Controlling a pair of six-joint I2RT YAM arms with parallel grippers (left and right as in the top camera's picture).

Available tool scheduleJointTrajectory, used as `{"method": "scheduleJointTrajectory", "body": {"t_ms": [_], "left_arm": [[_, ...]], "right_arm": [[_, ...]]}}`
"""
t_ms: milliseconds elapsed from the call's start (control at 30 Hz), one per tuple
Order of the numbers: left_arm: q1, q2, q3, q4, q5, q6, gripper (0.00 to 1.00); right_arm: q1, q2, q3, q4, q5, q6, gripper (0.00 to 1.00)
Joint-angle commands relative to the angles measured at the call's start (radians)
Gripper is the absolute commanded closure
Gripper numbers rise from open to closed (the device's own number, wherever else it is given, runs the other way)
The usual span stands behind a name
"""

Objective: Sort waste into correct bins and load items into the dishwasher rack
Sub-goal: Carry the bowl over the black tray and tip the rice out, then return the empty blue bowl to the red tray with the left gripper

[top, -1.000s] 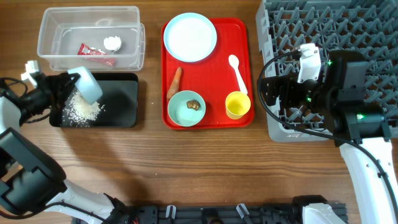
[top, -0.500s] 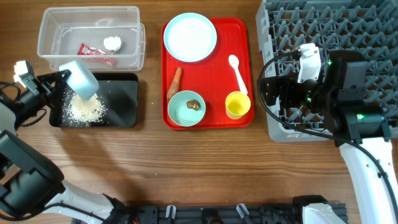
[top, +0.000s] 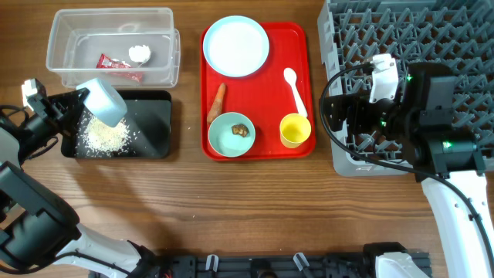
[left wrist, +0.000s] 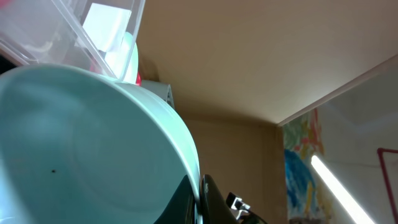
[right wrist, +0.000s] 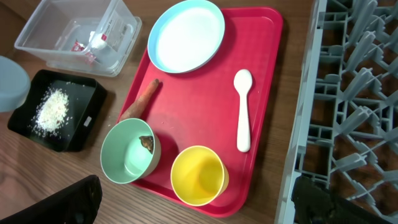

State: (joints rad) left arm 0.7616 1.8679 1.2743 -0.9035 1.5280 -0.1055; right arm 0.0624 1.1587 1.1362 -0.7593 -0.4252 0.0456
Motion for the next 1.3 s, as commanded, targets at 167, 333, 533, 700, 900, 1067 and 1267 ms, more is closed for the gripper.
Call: {"method": "scheduleJointTrajectory", "body": {"t_ms": [167, 333, 533, 700, 900, 1067, 1267], "left_arm": [[-0.002, -0.021, -0.005, -0.029, 0.049, -0.059, 0.96], [-0.016, -0.023, -0.005, -0.021, 0.048, -0.059, 0.96], [-0.072, -0.047, -0.005, 0.077, 0.047, -0.067, 0.96], [-0.081, -0.05, -0.005, 0.113, 0.037, -0.161, 0.96], [-0.103, -0.051, -0.005, 0.132, 0.0, -0.165, 0.96], [-0.158, -0.067, -0.003, 0.185, -0.047, -0.203, 0.96], [-0.322, -0.141, -0.003, 0.371, -0.309, -0.403, 0.96]], "right_arm": [[0.006, 0.005, 0.027, 0.009, 0.009, 0.011, 0.0], [0.006, 0.005, 0.027, 0.018, 0.009, 0.011, 0.0], [0.006, 0.005, 0.027, 0.021, 0.009, 0.011, 0.0], [0.006, 0.005, 0.027, 0.018, 0.01, 0.01, 0.0], [0.006, 0.005, 0.027, 0.034, 0.009, 0.01, 0.0], [0.006, 0.005, 0.027, 0.041, 0.009, 0.011, 0.0], [0.006, 0.005, 0.027, 0.04, 0.009, 0.011, 0.0]]}}
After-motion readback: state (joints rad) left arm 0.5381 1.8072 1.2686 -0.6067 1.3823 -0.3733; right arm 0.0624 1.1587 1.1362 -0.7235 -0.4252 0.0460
